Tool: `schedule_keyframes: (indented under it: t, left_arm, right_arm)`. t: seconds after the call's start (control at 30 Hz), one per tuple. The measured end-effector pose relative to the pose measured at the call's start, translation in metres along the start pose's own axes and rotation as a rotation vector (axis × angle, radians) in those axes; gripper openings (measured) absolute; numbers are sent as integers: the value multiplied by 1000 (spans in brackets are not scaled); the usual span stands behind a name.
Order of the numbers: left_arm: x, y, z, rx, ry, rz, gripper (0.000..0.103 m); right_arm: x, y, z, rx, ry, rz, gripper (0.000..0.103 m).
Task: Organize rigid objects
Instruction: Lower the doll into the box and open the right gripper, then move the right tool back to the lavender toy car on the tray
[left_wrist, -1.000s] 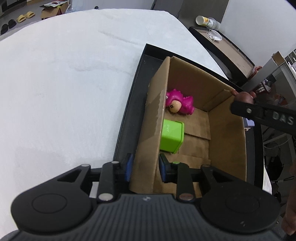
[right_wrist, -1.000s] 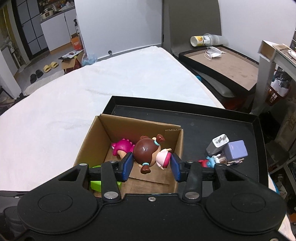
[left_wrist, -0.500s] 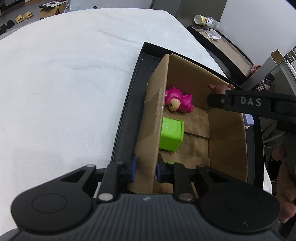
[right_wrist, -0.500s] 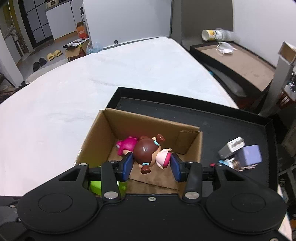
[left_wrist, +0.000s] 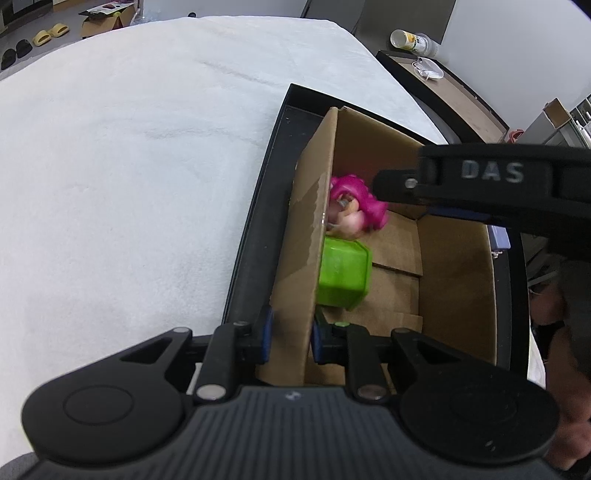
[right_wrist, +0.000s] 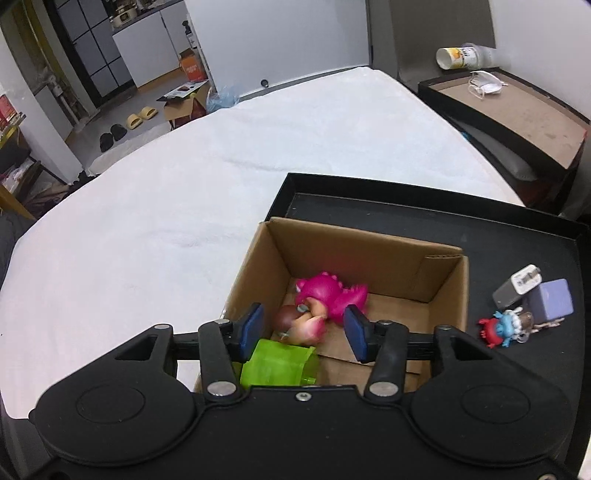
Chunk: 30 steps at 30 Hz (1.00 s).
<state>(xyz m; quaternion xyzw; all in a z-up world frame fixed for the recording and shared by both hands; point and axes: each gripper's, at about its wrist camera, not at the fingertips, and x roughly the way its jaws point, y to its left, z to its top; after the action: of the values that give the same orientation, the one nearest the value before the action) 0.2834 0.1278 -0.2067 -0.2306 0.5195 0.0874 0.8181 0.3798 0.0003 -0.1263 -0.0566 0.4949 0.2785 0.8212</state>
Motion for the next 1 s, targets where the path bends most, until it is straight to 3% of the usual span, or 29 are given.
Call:
schedule_keyframes:
  t: [0.4,1.0]
  left_arm:
    - [1,-3,-1,10,-5,18,19]
    - [3,-11,-3,26,-11,67,17]
  right_arm:
    - [-35,-30,-5,9,-23,-36,49]
    - [-65,-93,-39,2,-21,-83,65]
